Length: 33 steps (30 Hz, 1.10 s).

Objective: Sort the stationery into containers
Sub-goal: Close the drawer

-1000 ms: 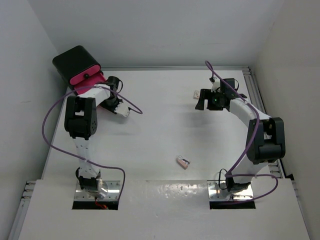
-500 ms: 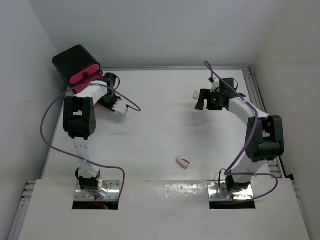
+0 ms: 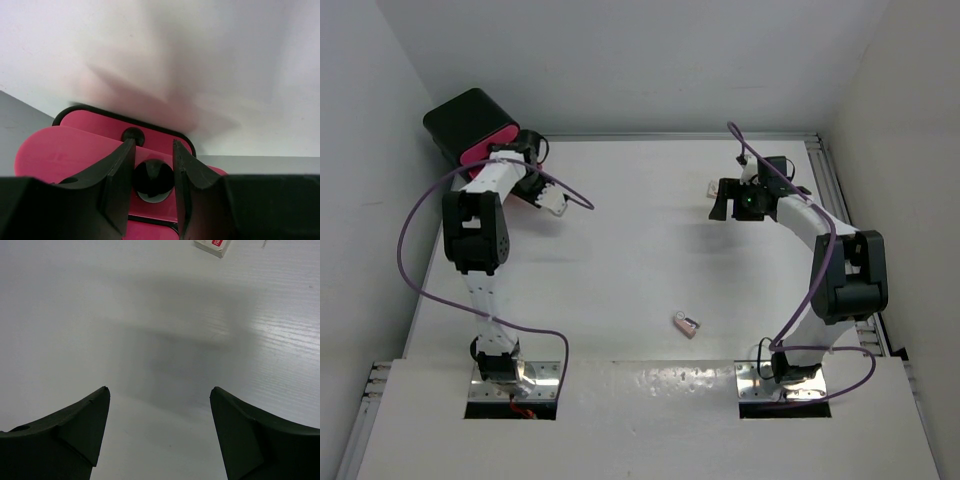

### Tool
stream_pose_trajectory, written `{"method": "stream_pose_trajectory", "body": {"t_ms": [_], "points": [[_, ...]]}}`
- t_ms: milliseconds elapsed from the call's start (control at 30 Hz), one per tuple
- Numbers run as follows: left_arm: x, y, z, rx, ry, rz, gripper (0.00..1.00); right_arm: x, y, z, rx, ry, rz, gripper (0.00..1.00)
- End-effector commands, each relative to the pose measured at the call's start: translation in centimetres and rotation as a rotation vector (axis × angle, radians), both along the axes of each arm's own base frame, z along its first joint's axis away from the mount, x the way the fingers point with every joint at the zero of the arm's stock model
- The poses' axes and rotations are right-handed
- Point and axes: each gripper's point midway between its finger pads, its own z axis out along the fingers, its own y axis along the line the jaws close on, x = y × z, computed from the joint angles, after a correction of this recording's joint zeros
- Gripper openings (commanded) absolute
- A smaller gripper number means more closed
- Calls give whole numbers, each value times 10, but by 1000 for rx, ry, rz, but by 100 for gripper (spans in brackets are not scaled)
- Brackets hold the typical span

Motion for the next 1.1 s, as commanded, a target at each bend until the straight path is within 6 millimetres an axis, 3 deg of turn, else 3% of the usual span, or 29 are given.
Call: {"method": "stream_pose_trajectory", "body": {"t_ms": [0, 133, 267, 433, 533, 767, 833, 900, 933, 1033, 1067], "points": [[39, 25, 35, 29, -167, 0, 15, 16, 3, 19, -2, -70, 9, 80], [56, 30, 34, 17, -216, -13, 21, 15, 2, 18, -10, -66, 9, 80], [69, 32, 46, -1, -276, -33, 36, 13, 0, 18, -15, -65, 10, 80], [69, 21, 56, -50, -298, -71, 57, 13, 1, 15, -13, -59, 10, 80], [61, 12, 60, -85, -293, -101, 62, 17, 2, 16, -11, -62, 12, 80], [17, -29, 75, -192, -246, -131, 60, 21, 4, 12, 1, -51, 16, 80], [5, -52, 70, -209, -213, -129, 58, 22, 6, 11, 3, -47, 19, 80], [-9, -52, 62, -199, -189, -62, 55, 23, 9, 11, 7, -47, 24, 80], [-12, -63, 59, -209, -183, -51, 50, 24, 8, 11, 6, -46, 23, 80], [-18, -58, 46, -166, -160, 152, 34, 25, 10, 11, 8, -49, 26, 80], [-11, -58, 46, -188, -163, 246, 30, 24, 10, 10, 8, -47, 26, 80]]}}
